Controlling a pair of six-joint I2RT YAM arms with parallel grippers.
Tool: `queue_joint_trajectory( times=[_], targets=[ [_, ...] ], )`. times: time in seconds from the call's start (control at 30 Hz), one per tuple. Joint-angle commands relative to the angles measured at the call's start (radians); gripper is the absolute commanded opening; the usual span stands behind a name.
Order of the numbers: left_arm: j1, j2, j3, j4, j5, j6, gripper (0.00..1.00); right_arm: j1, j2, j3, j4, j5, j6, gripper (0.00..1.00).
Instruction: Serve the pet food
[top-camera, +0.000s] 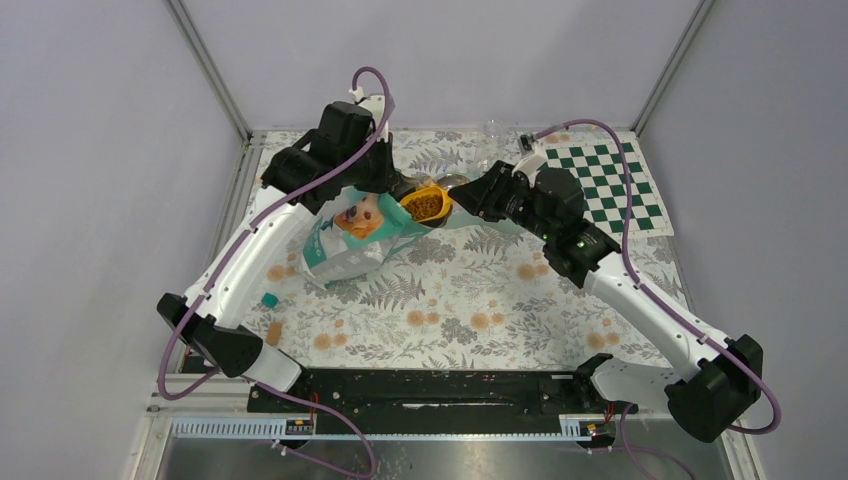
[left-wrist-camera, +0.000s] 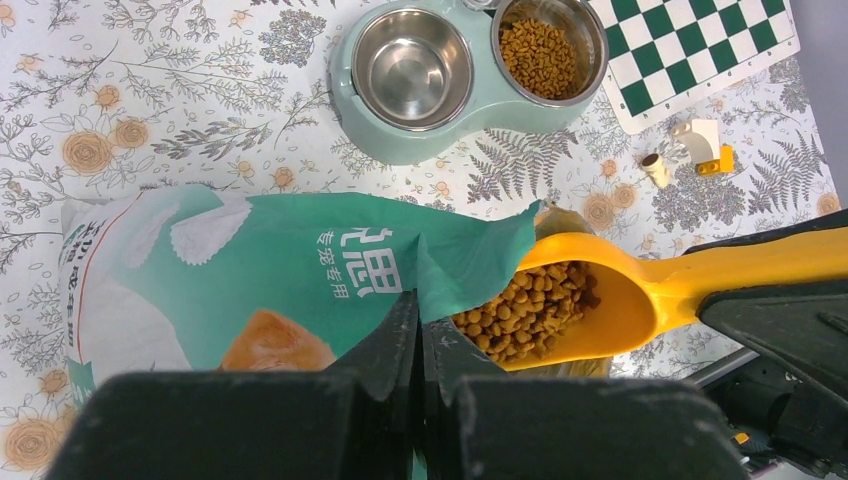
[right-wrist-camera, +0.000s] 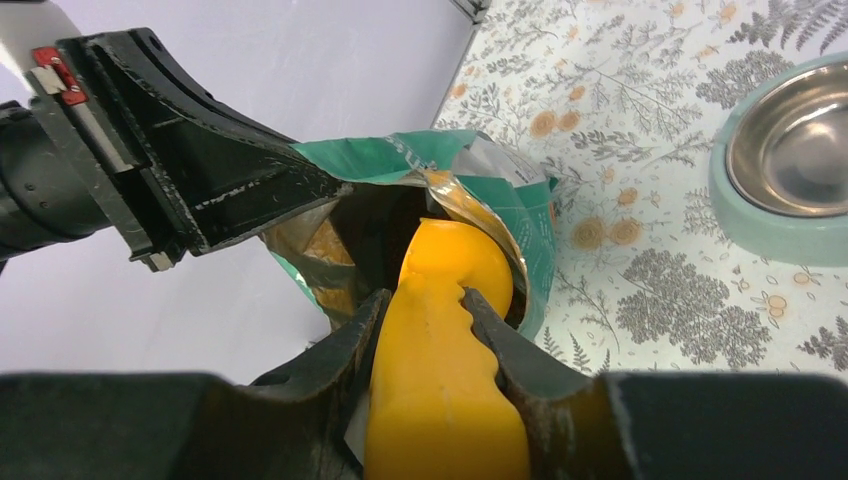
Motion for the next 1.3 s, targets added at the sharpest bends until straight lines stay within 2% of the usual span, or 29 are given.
queue_joint_trajectory(
  times=[0.0, 0.47, 0.8, 1.27],
  targets=[
    [0.013, -0.065, 0.058, 0.154, 0.033, -0.020, 0.00, -0.005, -0.029, -0.011, 0.147, -0.019, -0.015, 0.00],
    [0.028, -0.076, 0.038, 0.160, 0.031, -0.024, 0.00, -0.005, -0.069, -0.074, 0.217, 0.001, 0.065, 0.00],
    [0.046, -0.095, 0.032, 0.160, 0.011, -0.023, 0.00, -0.030, -0.138, -0.160, 0.290, 0.067, 0.307, 0.00],
    [0.080, -0.109, 0.023, 0.162, 0.014, -0.035, 0.00, -0.086, -0.164, -0.274, 0.513, 0.056, 0.572, 0.00]
  ],
)
